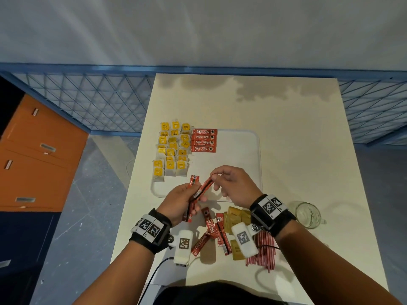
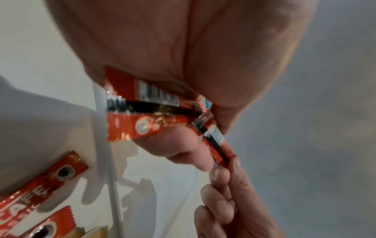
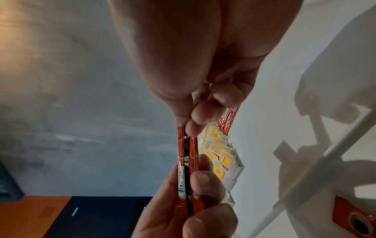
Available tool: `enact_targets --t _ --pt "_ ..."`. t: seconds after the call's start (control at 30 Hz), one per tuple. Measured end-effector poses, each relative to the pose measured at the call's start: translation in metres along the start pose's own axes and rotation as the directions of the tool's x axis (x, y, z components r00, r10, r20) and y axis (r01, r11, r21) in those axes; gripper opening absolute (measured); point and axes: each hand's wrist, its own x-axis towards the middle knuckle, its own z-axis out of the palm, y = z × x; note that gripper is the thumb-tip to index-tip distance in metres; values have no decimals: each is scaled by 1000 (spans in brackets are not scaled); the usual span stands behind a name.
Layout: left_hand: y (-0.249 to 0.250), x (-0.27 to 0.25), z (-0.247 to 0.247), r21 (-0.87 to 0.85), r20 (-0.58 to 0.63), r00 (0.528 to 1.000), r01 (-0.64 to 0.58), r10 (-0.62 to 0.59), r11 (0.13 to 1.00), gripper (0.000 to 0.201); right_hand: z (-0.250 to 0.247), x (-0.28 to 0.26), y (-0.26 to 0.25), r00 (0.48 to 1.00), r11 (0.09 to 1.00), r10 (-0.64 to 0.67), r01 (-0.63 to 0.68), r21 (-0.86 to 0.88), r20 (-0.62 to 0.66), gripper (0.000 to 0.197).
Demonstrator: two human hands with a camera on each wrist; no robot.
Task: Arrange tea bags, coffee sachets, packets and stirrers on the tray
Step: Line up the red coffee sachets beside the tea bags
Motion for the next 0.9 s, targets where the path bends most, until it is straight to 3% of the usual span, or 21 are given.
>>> enact_targets --t 0.23,0.4,0.6,0.7,0.9 --pt "2 -6 -4 -35 -7 996 -88 87 996 6 -11 -6 0 999 999 -39 39 23 -12 14" --pt "2 -3 -7 -51 -90 988 -134 129 990 10 -10 -2 8 999 1000 -29 29 4 -14 23" --pt "0 1 -12 -147 -139 984 -128 108 981 8 -5 1 14 997 1000 16 -18 -24 -69 8" --pt "1 3 -13 -233 -169 982 -120 82 965 14 -4 6 13 996 999 17 -19 -30 -84 7" --pt "6 11 -24 -336 -190 982 -57 -9 940 13 -4 38 10 971 999 42 -46 -12 -234 10"
